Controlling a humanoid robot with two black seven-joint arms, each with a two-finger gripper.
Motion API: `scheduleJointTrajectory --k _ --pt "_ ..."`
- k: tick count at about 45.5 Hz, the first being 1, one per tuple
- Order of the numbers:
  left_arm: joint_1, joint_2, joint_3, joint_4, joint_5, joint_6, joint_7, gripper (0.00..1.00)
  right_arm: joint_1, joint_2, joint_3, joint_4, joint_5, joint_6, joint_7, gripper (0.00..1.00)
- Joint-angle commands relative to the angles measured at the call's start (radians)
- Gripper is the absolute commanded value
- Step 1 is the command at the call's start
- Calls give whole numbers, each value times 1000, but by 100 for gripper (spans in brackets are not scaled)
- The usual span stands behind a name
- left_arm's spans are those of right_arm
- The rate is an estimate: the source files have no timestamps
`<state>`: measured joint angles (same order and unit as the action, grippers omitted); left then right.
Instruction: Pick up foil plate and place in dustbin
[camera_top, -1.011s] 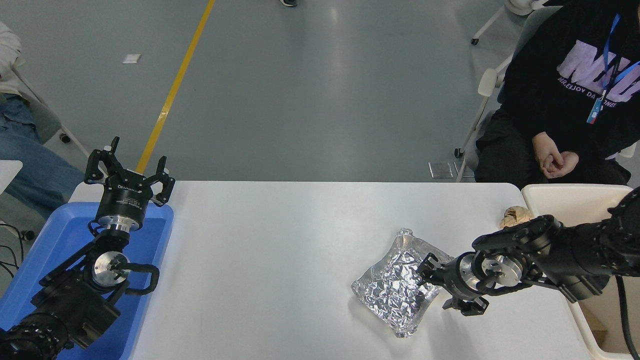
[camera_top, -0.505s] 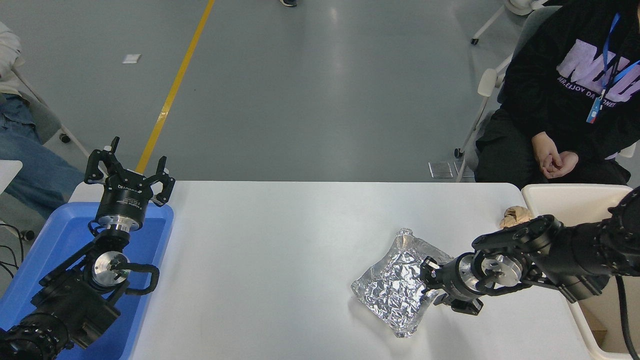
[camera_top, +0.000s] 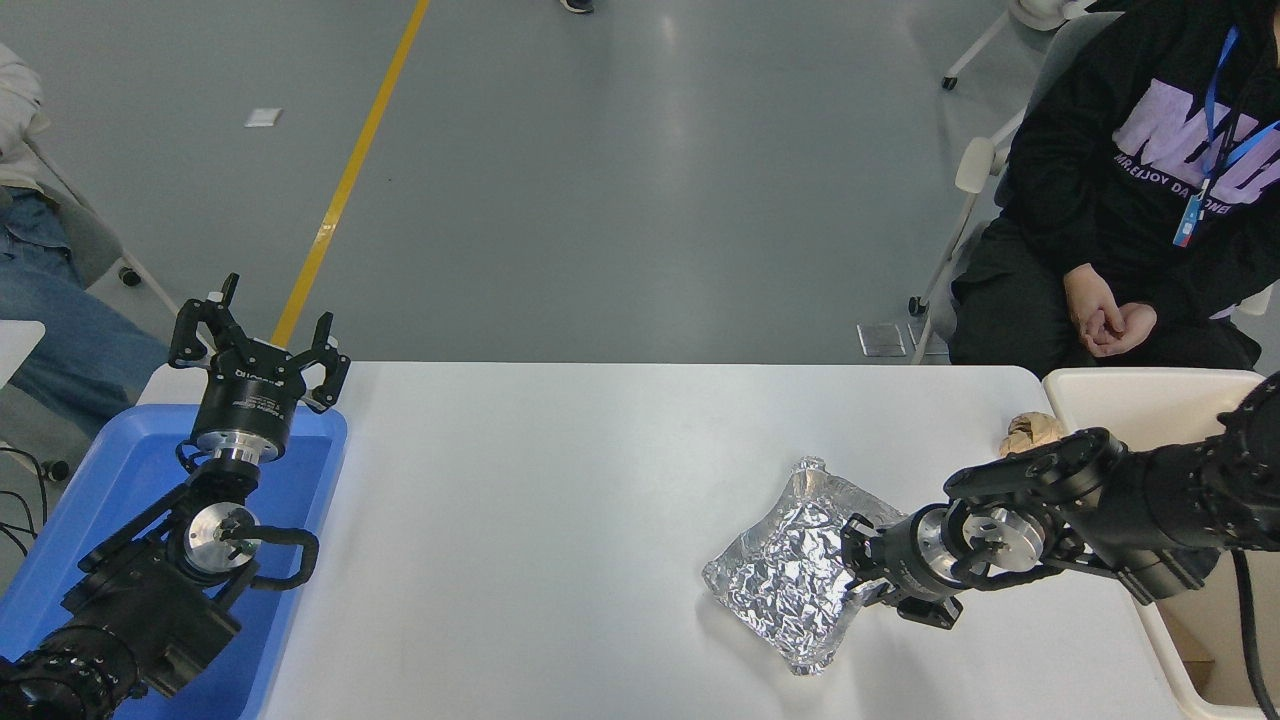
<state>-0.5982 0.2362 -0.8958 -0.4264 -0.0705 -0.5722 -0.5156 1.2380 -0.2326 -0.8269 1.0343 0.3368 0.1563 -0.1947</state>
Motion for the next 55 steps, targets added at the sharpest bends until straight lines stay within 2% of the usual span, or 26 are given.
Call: scheduleJointTrajectory --k 1,13,23,44,55 --pt "0 0 0 0 0 0 0 99 1 -2 9 16 1 19 0 0" --pt "0 0 0 0 0 0 0 99 15 -13 11 18 11 66 0 0" --pt "0 0 0 0 0 0 0 99 86 -86 -6 50 14 186 0 0" --pt "0 0 0 0 0 0 2 99 622 -274 -320 315 -51 397 0 0" --pt "0 0 0 0 0 0 0 99 922 -289 -445 388 -62 563 0 0"
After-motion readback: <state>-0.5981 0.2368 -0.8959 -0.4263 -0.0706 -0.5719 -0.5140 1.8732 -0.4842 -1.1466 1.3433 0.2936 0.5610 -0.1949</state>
